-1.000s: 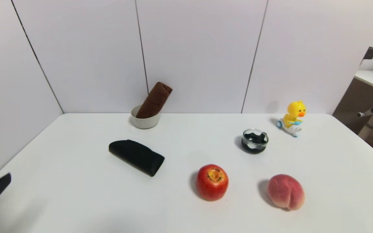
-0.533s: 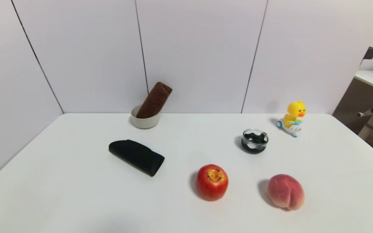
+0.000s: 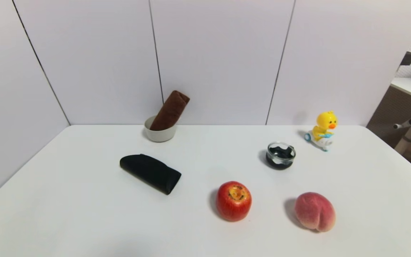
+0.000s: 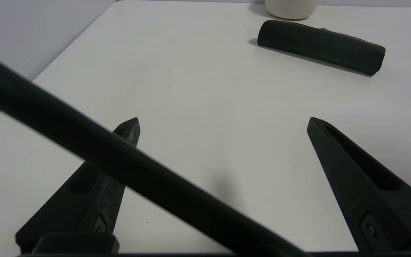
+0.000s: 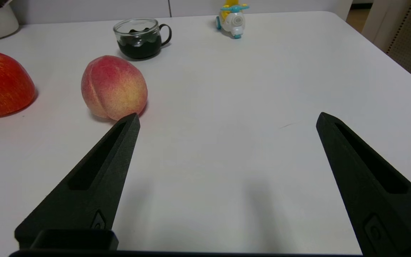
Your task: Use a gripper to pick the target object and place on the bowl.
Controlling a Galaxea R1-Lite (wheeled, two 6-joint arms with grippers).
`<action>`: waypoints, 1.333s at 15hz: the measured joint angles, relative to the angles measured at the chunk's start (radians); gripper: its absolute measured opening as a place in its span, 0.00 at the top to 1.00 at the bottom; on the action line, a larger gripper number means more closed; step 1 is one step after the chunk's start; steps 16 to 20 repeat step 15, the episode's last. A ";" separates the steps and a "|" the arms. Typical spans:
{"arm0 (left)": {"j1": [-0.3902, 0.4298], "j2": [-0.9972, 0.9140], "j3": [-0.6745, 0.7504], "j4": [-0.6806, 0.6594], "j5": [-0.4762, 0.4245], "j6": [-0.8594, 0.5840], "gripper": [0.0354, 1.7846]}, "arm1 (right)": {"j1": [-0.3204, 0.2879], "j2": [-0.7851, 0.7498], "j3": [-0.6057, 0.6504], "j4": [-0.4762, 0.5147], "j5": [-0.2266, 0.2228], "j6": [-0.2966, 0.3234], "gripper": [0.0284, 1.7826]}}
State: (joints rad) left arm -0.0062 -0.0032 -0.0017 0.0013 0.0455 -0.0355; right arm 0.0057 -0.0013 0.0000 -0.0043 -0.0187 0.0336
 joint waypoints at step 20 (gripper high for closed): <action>0.000 -0.001 0.000 0.000 0.000 -0.001 0.06 | 0.000 0.000 0.000 0.000 -0.001 0.000 0.04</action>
